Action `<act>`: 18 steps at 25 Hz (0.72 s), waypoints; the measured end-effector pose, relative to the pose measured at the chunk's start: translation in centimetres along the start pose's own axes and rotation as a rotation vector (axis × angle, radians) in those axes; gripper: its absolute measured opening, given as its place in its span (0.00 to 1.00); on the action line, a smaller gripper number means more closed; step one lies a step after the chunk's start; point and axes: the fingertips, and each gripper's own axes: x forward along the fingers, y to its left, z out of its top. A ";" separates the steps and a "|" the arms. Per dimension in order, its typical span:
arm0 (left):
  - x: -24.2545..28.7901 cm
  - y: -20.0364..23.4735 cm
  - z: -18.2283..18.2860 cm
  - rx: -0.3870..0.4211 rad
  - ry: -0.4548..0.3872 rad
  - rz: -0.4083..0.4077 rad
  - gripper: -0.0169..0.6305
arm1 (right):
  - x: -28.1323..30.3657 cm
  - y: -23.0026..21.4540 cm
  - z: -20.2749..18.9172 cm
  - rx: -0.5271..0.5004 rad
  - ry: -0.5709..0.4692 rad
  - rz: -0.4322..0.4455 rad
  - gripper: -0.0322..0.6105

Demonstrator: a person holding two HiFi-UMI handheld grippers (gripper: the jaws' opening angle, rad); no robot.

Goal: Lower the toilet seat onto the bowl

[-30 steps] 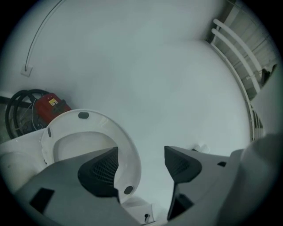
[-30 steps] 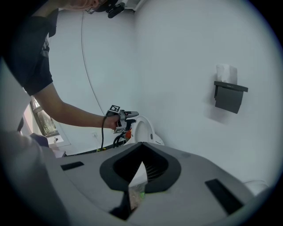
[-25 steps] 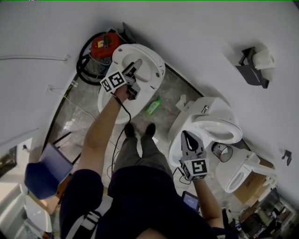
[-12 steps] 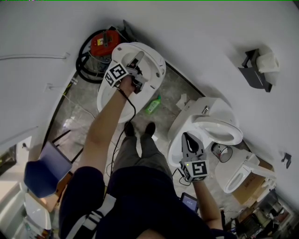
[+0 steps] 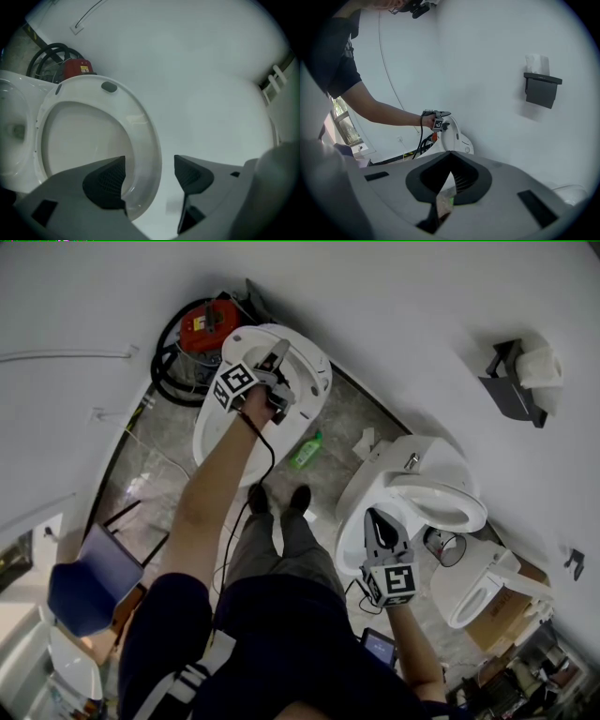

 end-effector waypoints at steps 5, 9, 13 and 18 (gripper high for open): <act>0.6 0.3 -0.2 -0.025 -0.005 0.012 0.55 | 0.0 -0.2 -0.2 0.002 0.005 0.000 0.08; 0.8 0.3 -0.2 -0.020 -0.009 0.013 0.55 | -0.1 -0.5 -0.4 0.007 0.006 -0.001 0.08; 0.8 0.4 0.0 -0.008 -0.011 0.022 0.51 | -0.2 -0.5 -0.5 0.010 0.009 -0.001 0.08; 0.9 0.7 0.2 -0.006 -0.019 0.028 0.45 | -0.1 -0.6 -0.6 0.013 0.012 -0.002 0.08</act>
